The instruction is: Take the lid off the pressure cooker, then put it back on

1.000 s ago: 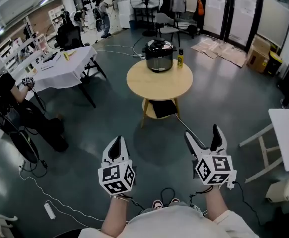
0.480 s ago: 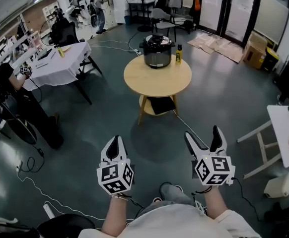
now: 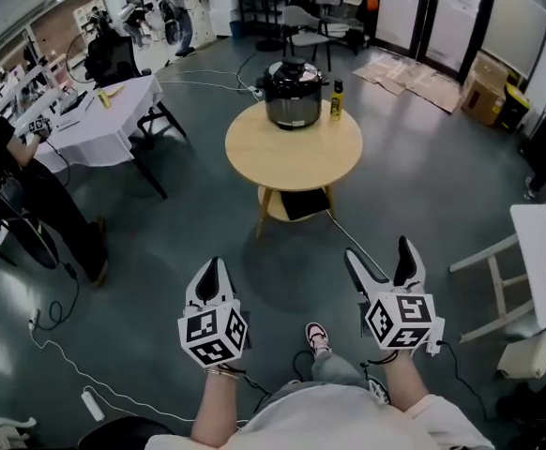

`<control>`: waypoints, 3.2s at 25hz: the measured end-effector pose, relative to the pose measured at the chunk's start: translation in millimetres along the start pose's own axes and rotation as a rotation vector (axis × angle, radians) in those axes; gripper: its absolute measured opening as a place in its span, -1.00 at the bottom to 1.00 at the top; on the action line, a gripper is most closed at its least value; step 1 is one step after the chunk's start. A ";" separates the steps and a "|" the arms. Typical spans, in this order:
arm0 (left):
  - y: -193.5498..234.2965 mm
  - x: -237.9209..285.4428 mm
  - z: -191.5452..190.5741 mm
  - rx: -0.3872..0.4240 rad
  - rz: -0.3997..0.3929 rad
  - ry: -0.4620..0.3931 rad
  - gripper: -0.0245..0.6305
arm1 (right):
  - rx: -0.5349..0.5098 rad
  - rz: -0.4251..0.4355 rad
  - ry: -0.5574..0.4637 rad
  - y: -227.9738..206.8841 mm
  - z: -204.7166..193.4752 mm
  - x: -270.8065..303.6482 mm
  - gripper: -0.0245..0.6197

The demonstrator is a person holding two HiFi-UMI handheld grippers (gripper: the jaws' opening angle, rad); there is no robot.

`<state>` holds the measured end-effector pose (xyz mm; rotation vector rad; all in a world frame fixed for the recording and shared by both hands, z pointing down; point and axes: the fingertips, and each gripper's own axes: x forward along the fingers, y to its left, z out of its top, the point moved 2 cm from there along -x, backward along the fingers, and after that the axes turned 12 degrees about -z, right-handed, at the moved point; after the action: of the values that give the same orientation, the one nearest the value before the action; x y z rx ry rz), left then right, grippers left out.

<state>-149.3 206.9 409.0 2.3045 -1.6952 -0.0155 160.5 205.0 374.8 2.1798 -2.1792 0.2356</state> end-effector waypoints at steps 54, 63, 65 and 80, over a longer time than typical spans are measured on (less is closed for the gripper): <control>140.4 484.7 137.9 0.026 -0.207 0.012 -0.94 | 0.060 -0.126 0.012 1.1 87.6 448.6 0.60; 182.2 553.7 158.1 0.057 -0.284 0.037 -0.94 | 0.073 -0.216 0.000 18.4 94.1 498.7 0.59; 185.5 563.6 155.8 0.049 -0.284 0.046 -0.94 | 0.069 -0.222 0.005 16.5 94.1 508.4 0.58; 191.1 597.1 151.7 0.019 -0.197 0.056 -0.94 | 0.076 -0.106 0.017 4.2 103.4 583.3 0.57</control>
<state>-168.1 -437.8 400.0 2.4527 -1.4424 0.0255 160.8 -387.2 355.8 2.3154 -2.0715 0.3351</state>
